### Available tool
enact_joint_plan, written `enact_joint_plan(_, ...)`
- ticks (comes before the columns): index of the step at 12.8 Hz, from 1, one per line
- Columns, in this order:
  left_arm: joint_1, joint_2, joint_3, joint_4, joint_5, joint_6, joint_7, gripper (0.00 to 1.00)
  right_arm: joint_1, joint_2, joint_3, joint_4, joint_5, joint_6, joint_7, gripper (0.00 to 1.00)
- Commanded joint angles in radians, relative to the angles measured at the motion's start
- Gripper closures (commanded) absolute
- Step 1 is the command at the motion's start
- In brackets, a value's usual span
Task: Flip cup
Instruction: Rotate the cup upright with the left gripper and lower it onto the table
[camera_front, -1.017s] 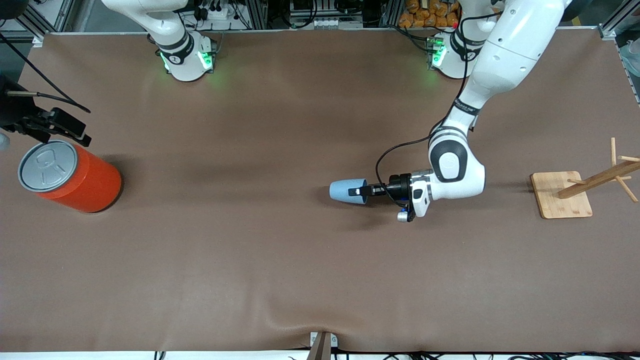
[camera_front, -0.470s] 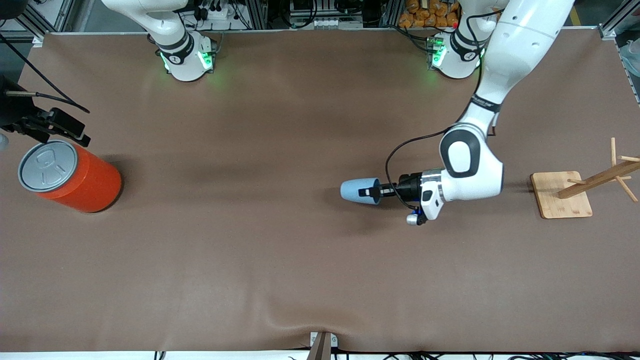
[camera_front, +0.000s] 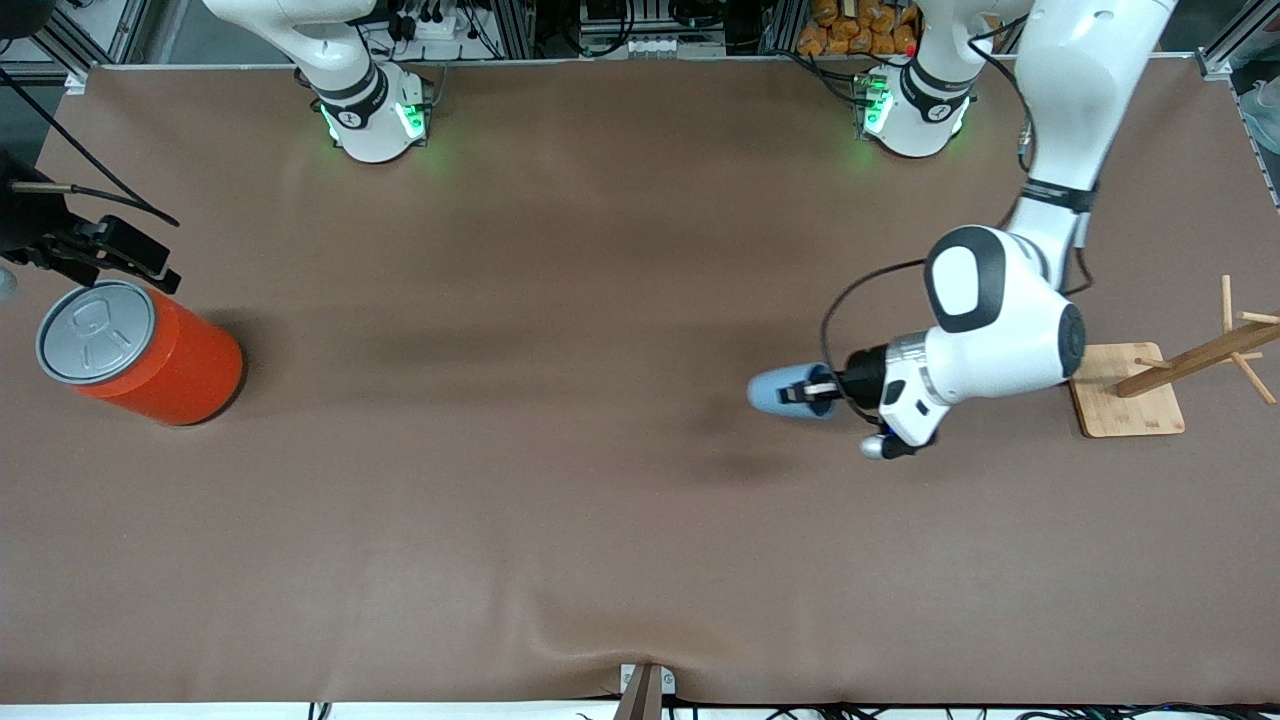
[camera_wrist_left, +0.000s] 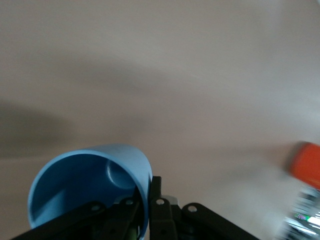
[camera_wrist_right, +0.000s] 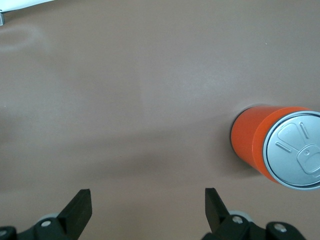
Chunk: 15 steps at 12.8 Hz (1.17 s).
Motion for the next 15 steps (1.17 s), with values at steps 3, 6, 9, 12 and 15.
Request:
enact_joint_plan(3,0.137,-0.019,-0.003,-0.012,0.444,-0.005,-0.018,1.00,0.002,-0.010,-0.002,-0.010,-0.001,0.003,0.012,0.00)
enact_joint_plan(6,0.189,-0.037,-0.003,-0.104,0.535,0.135,-0.102,1.00,0.001,-0.010,-0.002,-0.008,0.001,-0.024,0.016,0.00)
enact_joint_plan(9,0.177,-0.045,-0.005,-0.176,0.613,0.239,-0.191,1.00,-0.007,-0.010,-0.002,-0.008,0.002,-0.029,0.017,0.00)
enact_joint_plan(12,0.174,-0.040,-0.013,-0.198,0.770,0.263,-0.311,1.00,-0.005,-0.010,-0.002,-0.008,0.002,-0.030,0.017,0.00)
enact_joint_plan(15,0.167,-0.024,-0.016,-0.190,0.770,0.262,-0.331,0.73,-0.007,-0.010,-0.002,-0.008,0.002,-0.029,0.017,0.00)
